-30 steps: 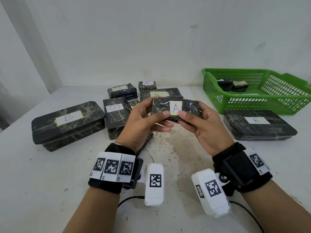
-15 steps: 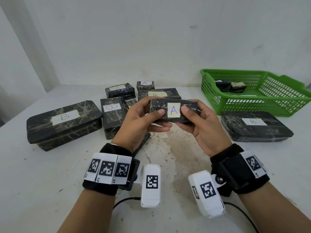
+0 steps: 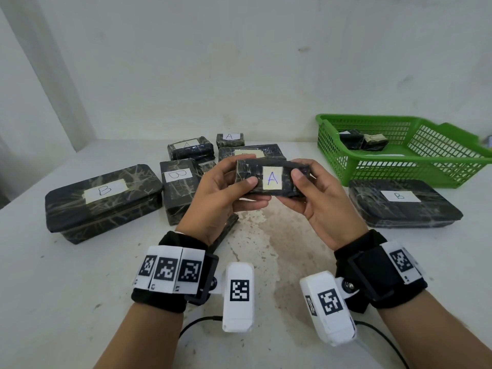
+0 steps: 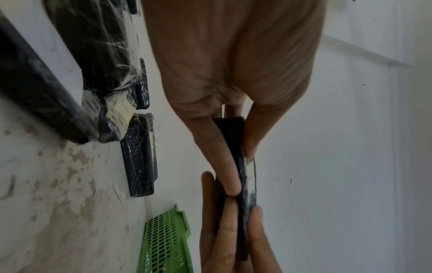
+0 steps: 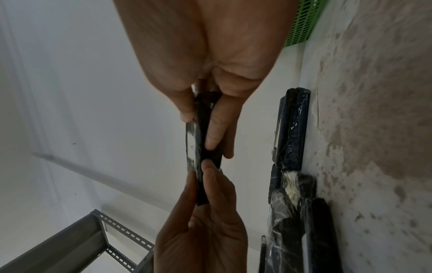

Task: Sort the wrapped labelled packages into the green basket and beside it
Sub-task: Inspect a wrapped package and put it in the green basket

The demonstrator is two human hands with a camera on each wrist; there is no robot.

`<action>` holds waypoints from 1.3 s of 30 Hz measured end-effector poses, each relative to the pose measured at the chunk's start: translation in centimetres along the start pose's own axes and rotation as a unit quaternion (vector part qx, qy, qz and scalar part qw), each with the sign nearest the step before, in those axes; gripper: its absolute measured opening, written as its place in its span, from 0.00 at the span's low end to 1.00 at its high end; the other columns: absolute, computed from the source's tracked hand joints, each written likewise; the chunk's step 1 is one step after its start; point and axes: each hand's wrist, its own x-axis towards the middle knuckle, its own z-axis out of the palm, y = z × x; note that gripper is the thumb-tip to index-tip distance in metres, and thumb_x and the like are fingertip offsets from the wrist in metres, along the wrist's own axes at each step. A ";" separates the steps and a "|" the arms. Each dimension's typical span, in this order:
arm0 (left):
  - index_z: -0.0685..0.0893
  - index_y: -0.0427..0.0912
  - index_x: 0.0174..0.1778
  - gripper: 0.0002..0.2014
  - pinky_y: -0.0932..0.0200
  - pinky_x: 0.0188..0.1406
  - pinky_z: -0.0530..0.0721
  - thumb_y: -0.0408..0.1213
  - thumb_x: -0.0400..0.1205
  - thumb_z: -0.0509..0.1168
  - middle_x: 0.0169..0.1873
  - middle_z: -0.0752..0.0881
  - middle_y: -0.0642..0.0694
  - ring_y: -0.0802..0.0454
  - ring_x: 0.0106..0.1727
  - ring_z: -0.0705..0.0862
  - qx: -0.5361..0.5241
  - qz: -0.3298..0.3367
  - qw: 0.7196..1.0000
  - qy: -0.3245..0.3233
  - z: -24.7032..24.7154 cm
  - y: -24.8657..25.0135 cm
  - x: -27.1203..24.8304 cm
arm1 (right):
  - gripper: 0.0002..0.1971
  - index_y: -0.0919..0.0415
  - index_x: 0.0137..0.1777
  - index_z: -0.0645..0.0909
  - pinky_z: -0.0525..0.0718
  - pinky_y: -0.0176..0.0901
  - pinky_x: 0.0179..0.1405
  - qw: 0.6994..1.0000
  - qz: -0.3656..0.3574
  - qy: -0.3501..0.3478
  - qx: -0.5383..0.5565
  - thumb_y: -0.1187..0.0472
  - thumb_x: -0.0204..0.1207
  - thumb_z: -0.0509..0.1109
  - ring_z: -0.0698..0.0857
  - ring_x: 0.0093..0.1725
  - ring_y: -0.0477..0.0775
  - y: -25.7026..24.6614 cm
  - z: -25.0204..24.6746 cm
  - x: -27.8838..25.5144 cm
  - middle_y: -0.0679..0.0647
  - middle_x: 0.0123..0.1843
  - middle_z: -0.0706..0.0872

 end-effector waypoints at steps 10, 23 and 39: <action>0.82 0.30 0.61 0.18 0.53 0.46 0.91 0.41 0.84 0.61 0.53 0.89 0.37 0.42 0.56 0.90 -0.040 -0.044 0.998 0.033 -0.2 0.1 0.5 | 0.21 0.56 0.68 0.79 0.87 0.46 0.62 0.999 0.014 -0.037 0.011 0.61 0.74 0.68 0.87 0.62 0.50 -0.5 -0.2 -0.1 0.52 0.64 0.87; 0.80 0.31 0.66 0.23 0.55 0.56 0.88 0.38 0.77 0.69 0.59 0.88 0.33 0.41 0.58 0.89 0.006 -0.041 0.999 0.021 -0.2 -0.7 0.5 | 0.19 0.62 0.63 0.83 0.88 0.44 0.56 0.998 0.006 0.044 0.041 0.56 0.74 0.68 0.90 0.56 0.56 0.2 -0.3 0.3 0.59 0.58 0.89; 0.84 0.31 0.59 0.22 0.53 0.54 0.90 0.42 0.74 0.67 0.50 0.91 0.35 0.44 0.49 0.91 0.020 -0.042 0.999 0.028 -0.1 -0.3 0.4 | 0.22 0.63 0.56 0.84 0.89 0.46 0.51 0.999 0.012 0.050 0.014 0.45 0.73 0.66 0.91 0.51 0.53 0.2 0.1 0.1 0.56 0.49 0.91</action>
